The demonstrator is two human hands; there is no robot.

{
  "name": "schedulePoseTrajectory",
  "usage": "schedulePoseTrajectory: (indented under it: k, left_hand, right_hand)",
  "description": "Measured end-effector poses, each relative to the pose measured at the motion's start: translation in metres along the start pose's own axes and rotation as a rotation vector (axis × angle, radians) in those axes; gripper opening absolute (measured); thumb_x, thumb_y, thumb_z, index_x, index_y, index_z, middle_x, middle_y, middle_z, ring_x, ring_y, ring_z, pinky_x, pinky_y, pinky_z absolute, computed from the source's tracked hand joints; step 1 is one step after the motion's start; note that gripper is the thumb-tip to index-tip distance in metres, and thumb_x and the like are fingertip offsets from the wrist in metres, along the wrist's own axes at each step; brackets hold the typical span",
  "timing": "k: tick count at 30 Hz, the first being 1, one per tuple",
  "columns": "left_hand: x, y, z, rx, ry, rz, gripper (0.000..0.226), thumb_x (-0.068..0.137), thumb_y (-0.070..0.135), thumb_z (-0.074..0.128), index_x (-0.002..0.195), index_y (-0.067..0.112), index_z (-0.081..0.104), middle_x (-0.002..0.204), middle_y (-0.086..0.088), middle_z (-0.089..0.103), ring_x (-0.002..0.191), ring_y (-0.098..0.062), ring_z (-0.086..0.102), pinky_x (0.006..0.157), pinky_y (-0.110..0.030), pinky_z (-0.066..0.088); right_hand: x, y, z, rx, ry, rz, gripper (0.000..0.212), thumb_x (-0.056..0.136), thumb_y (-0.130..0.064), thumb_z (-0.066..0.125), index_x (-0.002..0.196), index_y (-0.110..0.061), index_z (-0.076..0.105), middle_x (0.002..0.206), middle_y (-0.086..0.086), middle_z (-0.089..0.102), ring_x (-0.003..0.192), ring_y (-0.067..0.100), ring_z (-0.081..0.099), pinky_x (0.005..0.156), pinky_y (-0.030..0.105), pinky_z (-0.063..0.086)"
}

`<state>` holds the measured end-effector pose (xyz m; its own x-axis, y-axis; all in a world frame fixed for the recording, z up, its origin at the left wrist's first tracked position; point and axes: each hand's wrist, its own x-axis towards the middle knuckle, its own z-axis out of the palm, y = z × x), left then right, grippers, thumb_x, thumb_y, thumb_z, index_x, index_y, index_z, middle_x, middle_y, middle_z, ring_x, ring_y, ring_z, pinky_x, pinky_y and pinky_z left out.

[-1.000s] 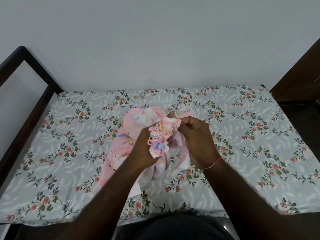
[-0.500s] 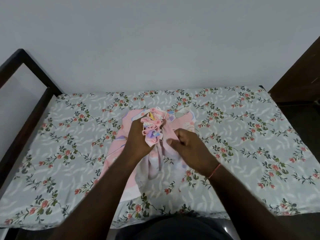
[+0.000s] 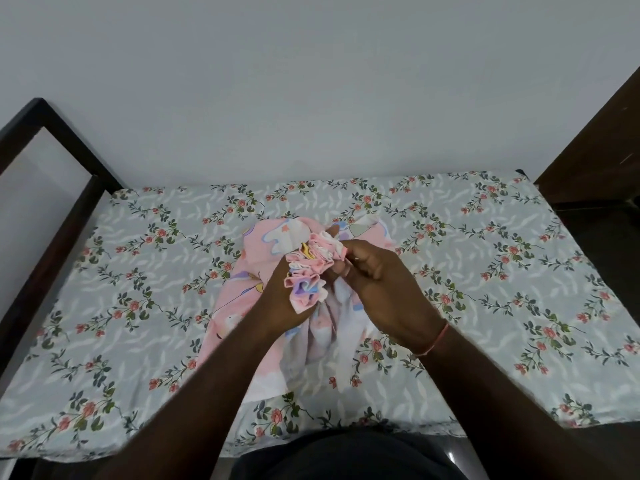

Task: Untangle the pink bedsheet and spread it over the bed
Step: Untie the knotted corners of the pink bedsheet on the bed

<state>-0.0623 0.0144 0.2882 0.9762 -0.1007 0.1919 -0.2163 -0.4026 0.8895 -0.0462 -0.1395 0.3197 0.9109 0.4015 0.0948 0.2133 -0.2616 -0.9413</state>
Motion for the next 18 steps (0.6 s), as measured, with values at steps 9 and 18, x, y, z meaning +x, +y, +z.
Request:
schedulePoseTrajectory:
  k: [9, 18]
  left_hand:
    - [0.009, 0.004, -0.016, 0.087, 0.342, 0.094, 0.026, 0.074, 0.005, 0.062, 0.100, 0.008, 0.062, 0.095, 0.003, 0.061, 0.090, 0.029, 0.050, 0.078, 0.004, 0.038]
    - [-0.009, 0.006, 0.010, 0.025, -0.007, 0.042, 0.040, 0.078, 0.015, 0.054, 0.119, 0.011, 0.057, 0.118, 0.004, 0.061, 0.107, 0.020, 0.046, 0.085, 0.002, 0.034]
  right_hand:
    - [-0.003, 0.022, -0.012, -0.324, 0.039, 0.119, 0.007, 0.091, -0.019, 0.060, 0.097, -0.020, 0.057, 0.072, -0.007, 0.058, 0.059, -0.001, 0.049, 0.056, 0.011, 0.034]
    - [0.005, 0.004, -0.001, 0.228, 0.198, 0.183, 0.014, 0.088, 0.000, 0.057, 0.089, -0.005, 0.070, 0.080, 0.007, 0.072, 0.075, 0.016, 0.066, 0.074, 0.034, 0.053]
